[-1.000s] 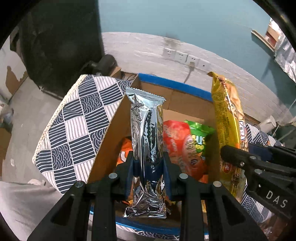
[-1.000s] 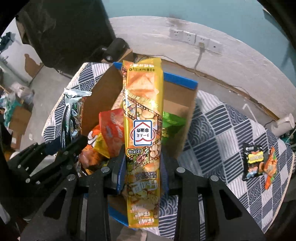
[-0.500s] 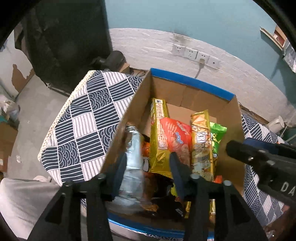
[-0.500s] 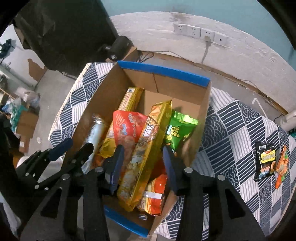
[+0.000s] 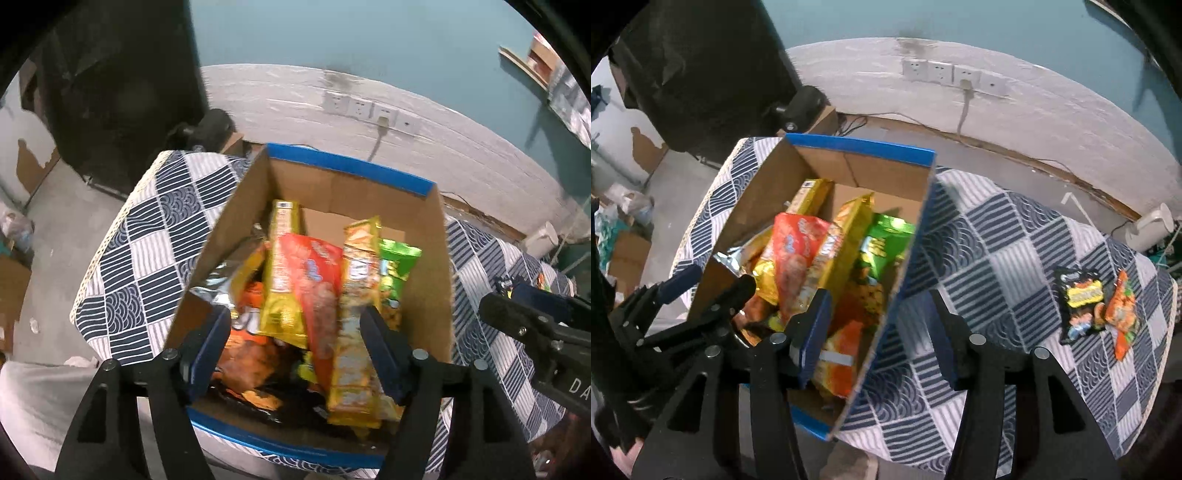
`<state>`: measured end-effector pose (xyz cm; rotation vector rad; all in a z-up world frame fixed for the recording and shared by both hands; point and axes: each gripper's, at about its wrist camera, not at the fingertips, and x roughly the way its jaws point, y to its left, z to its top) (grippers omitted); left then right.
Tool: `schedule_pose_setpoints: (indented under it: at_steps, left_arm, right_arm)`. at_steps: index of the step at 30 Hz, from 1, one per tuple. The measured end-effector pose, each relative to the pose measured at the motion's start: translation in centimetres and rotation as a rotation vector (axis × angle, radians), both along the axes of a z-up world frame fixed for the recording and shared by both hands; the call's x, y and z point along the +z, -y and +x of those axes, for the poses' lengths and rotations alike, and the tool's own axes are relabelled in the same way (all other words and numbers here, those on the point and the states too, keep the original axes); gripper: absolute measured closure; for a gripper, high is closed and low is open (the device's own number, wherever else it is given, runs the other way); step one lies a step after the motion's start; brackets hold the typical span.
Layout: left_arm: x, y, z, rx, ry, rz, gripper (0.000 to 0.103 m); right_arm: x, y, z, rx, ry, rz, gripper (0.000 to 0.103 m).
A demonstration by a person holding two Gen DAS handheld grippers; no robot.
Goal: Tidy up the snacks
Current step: 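Lower the silver foil bar and yellow wafer stick into the box, open both tools, then move both tools back over the black and orange bags on the table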
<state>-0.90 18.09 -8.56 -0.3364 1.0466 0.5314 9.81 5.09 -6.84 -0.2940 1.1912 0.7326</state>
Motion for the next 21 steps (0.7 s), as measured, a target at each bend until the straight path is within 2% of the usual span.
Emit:
schedule_pose_setpoints:
  at_steps: [4,12,21]
  left_arm:
    - [0.4,2.1,0.8,-0.049,-0.004,0.004,0.029]
    - [0.6,6.3,2.1,-0.132,-0.012,-0.006,0.029]
    - [0.0,12.0,3.6,-0.229,-0.042,0.030,0.029]
  right_arm:
    - [0.7,2.4,-0.1,-0.020,0.029,0.000,0.043]
    - [1.2,7.3,-0.6,-0.050,0.067,-0.012,0.043]
    - [0.9,13.3,-0.7,-0.114,0.089,-0.035,0.042]
